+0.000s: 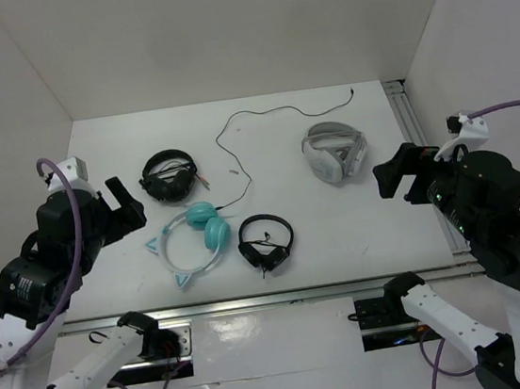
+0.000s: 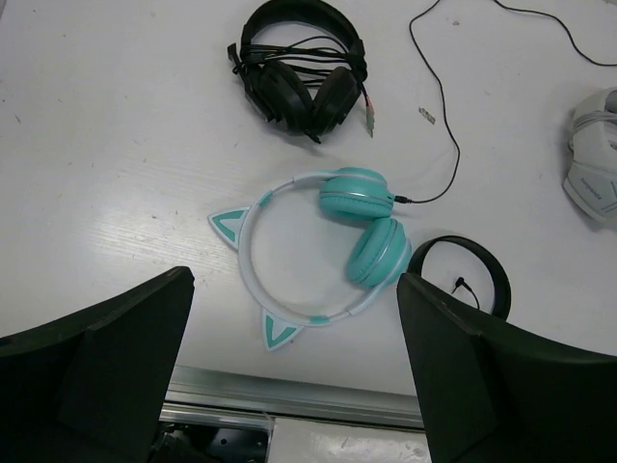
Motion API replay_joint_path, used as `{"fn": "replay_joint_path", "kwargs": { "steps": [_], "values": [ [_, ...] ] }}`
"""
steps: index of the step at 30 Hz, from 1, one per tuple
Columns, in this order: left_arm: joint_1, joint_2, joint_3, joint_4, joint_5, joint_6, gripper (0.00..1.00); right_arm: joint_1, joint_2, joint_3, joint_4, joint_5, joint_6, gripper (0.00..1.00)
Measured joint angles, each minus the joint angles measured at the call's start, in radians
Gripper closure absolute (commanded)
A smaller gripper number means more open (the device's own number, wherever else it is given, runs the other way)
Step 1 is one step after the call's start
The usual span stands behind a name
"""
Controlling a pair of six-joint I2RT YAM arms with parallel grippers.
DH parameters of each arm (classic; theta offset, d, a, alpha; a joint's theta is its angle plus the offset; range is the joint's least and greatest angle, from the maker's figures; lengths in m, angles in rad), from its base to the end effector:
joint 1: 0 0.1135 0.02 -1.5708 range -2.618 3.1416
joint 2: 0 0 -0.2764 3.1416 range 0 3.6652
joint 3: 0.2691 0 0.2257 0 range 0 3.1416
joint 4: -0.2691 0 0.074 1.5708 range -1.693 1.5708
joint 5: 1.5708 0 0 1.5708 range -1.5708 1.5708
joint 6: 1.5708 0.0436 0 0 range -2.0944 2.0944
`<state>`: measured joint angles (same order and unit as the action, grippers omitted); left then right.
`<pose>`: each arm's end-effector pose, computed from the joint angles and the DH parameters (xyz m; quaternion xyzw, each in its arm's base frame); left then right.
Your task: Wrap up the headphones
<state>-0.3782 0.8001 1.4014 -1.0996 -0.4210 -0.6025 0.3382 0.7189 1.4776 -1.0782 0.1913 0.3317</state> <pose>0.0743 -0.0104 0.4300 -0.2002 0.8234 -0.0768 0.5254 0.0400 0.0053 0.4521 0.0533 0.8071 0.1185 0.5760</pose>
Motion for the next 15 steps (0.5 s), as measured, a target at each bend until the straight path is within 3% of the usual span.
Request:
{"fn": "replay_joint_path", "kwargs": {
  "steps": [15],
  "values": [
    [0.0, 0.09, -0.109, 0.009, 0.019, -0.043, 0.0, 0.01, -0.031, -0.061, 0.01, -0.069, -0.02, 0.0]
  ]
}}
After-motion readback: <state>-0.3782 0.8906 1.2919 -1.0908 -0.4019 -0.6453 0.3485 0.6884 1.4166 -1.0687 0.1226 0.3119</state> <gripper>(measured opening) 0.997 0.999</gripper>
